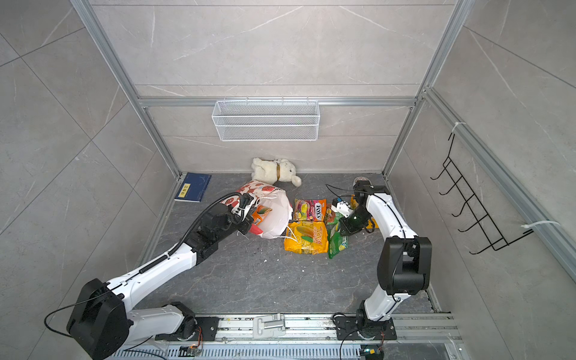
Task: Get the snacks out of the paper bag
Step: 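Carry the green packet beside the yellow packet and release it on the table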
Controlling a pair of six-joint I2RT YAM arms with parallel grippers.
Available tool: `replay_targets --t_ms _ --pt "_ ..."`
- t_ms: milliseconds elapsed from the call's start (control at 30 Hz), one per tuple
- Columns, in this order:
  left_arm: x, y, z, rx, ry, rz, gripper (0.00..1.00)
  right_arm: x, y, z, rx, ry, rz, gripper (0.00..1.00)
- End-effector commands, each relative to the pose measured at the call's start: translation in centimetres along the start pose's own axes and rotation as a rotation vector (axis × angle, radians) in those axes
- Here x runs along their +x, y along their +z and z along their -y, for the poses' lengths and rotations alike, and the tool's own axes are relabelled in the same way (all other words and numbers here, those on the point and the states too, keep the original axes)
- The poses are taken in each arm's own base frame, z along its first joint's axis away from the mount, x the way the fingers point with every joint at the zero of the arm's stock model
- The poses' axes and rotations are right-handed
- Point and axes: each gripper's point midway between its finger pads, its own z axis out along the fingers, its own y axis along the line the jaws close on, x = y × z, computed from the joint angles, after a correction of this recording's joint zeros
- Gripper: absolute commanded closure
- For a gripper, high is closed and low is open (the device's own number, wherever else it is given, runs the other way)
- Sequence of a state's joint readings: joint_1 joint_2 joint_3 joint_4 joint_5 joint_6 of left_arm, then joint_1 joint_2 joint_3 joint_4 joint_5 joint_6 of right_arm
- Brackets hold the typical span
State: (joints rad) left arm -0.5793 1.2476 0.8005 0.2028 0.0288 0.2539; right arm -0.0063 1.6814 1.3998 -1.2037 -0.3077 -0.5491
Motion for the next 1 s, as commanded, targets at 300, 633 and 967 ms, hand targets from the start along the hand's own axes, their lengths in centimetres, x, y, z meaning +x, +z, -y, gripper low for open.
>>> replay_targets --t_ms 300,633,967 --pt "-2.0 -1.1 -0.2 -0.003 -0.016 0.072 1.00 1.0 0.3 1.5 0.065 0.054 -0.056 0.78" --pt "-2.0 -1.0 -0.5 -0.016 -0.013 0.068 1.00 1.9 0.2 3.7 0.170 0.099 -0.129 0.80" --pt "-1.6 -0.8 -0.5 -0.019 -0.005 0.056 1.00 2.0 1.7 5.1 0.188 0.117 -0.183 0.82"
